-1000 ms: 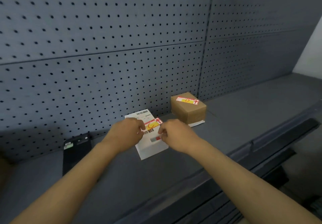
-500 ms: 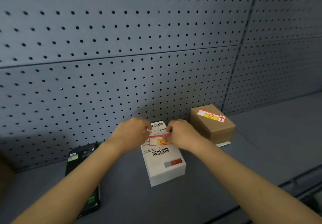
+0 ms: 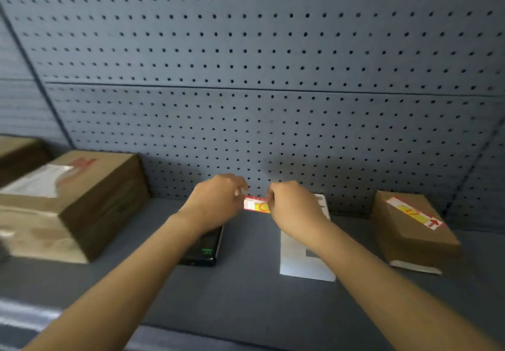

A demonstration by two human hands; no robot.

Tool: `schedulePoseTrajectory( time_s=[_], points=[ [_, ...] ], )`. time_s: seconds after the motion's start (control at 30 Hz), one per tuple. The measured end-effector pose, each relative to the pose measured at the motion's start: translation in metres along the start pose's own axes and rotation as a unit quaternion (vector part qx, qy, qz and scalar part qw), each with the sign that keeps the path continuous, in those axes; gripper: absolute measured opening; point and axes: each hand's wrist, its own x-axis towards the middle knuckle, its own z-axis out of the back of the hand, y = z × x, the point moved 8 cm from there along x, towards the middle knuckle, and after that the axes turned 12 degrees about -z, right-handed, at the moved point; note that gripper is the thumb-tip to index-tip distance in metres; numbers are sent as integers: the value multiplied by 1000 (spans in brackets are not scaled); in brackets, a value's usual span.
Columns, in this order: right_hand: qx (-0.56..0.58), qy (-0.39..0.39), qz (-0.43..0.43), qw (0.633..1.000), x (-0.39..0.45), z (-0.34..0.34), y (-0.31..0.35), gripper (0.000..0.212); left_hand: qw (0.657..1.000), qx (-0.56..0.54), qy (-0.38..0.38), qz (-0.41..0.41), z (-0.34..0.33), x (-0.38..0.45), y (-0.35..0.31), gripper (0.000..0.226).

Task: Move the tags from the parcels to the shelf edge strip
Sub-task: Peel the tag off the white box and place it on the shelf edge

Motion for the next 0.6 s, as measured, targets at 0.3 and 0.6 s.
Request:
schedulePoseTrajectory(
  time_s=[0.3, 0.6],
  points=[
    [-6, 29, 235, 971, -82, -56, 209, 19, 977, 65, -6, 202, 64, -194, 116, 26],
    [-2, 69, 339, 938, -154, -109, 385, 17, 936, 109, -15, 333, 125, -379, 209, 29]
  ],
)
